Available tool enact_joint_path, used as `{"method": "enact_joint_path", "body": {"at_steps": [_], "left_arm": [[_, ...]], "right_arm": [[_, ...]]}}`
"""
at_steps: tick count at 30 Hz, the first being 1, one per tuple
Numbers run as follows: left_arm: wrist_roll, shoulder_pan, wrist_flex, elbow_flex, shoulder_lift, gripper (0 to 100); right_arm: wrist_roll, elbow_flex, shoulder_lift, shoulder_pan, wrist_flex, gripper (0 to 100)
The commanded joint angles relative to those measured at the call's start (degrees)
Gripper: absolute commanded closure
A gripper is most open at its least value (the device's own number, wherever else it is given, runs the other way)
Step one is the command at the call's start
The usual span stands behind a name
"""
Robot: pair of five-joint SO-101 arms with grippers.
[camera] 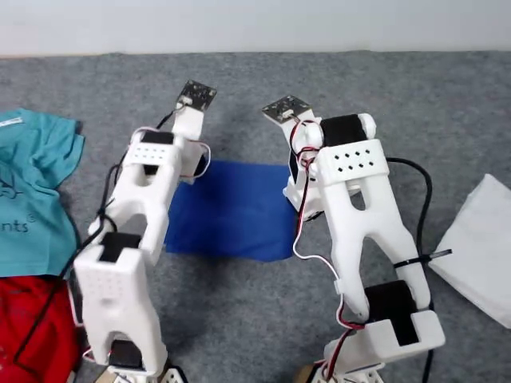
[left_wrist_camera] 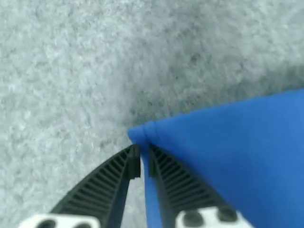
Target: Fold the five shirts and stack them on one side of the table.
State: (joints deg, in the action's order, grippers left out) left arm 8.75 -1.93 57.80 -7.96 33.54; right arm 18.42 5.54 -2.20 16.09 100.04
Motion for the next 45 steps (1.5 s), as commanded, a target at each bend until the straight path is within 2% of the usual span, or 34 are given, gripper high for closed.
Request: {"method": "enact_joint_path", "body": {"at_steps": [1, 5, 8, 13, 19, 27, 33, 42, 45], "left_arm": [[-0.6, 0.2, 7.3, -12.4, 4.3, 96], [-0.5, 0.1, 15.7, -22.6, 7.8, 96], [-0.5, 0.4, 17.8, -27.8, 9.6, 96], [-0.5, 0.0, 18.5, -30.5, 13.3, 96], [-0.5, 0.4, 26.8, -35.8, 11.5, 99], [-0.4, 0.4, 25.1, -39.0, 20.5, 96], [-0.5, 0.3, 29.8, -51.7, 27.3, 92], [-0.4, 0.2, 42.5, -76.1, 28.9, 92], [-0.3, 0.1, 42.9, -78.5, 28.7, 92]], "right_arm": [[-0.2, 0.2, 0.3, -1.1, 1.4, 98.4], [-0.2, 0.2, 0.3, -1.0, 1.4, 98.4], [-0.2, 0.2, 0.3, -1.0, 1.4, 98.4], [-0.3, 0.2, 0.4, -1.0, 1.4, 98.4], [-0.3, 0.2, 0.4, -1.0, 1.4, 98.4], [-0.4, 0.2, 0.4, -0.9, 1.4, 98.4], [-0.4, 0.2, 0.3, -0.9, 1.1, 98.4], [-0.4, 0.2, 0.4, -0.7, 1.3, 98.4], [-0.5, 0.2, 0.4, -0.7, 1.3, 98.4]]}}
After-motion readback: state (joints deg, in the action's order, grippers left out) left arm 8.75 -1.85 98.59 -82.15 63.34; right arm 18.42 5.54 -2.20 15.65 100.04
